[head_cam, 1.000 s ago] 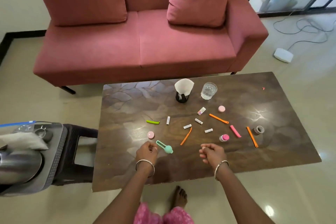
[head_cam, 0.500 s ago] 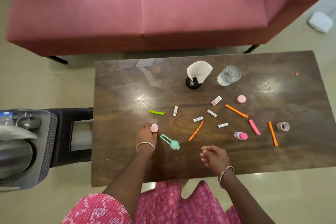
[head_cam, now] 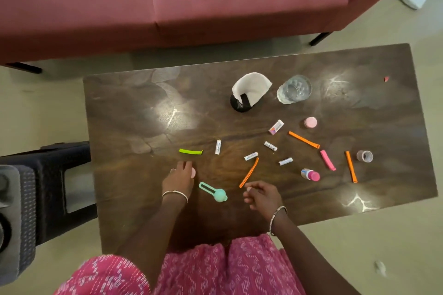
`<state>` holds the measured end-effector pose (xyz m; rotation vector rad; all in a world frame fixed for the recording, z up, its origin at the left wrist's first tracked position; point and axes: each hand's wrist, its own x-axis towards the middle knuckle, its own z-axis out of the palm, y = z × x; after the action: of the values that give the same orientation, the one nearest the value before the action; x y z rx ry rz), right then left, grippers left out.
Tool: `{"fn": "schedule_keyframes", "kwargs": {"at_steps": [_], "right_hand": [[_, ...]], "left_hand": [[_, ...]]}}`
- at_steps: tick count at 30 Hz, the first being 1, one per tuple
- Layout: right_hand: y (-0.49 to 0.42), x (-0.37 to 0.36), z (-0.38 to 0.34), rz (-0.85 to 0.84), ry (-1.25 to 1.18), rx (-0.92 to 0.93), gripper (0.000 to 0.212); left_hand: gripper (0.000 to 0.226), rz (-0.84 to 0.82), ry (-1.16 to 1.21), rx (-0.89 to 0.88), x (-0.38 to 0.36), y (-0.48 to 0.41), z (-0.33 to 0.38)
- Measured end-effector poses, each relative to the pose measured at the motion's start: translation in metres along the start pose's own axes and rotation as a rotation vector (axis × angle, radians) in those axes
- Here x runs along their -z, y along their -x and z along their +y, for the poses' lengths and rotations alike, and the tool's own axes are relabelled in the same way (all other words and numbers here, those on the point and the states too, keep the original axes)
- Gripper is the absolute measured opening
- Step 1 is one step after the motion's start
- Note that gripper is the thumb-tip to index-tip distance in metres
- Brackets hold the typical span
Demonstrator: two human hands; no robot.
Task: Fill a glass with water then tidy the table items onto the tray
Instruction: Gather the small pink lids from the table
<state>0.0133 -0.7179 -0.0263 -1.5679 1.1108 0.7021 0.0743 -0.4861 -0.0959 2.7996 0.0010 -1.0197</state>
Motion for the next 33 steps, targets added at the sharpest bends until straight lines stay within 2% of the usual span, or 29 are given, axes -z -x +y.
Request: {"fn": "schedule_keyframes", "kwargs": {"at_steps": [4,8,19,26,29,33], "right_hand": [[0.0,0.005,-0.003,0.018,-0.043,-0.03,0.017],[0.005,0.015,-0.005,0.019,-0.078,-0.041,0.019],[0.002,0.104,-0.017,0.06,-0.182,0.122,0.016],[-0.044,0.214,-0.032,0.118,-0.081,0.273,0.019],[-0.073,0.248,-0.049,0.173,0.04,0.307,0.017],[-0.111,0.265,-0.076,0.226,0.237,0.392,0.011]], "left_hand": [[0.032,0.083,0.145,-0.017,0.016,0.009,0.01],[0.045,0.225,0.337,-0.128,0.034,0.027,0.041],[0.039,0.388,0.622,-0.242,0.053,0.071,0.159],[0.041,0.493,0.733,-0.079,0.054,0.074,0.252],[0.043,0.481,0.838,0.004,0.052,0.068,0.284],[0.044,0.499,0.818,0.058,0.047,0.062,0.305]]}}
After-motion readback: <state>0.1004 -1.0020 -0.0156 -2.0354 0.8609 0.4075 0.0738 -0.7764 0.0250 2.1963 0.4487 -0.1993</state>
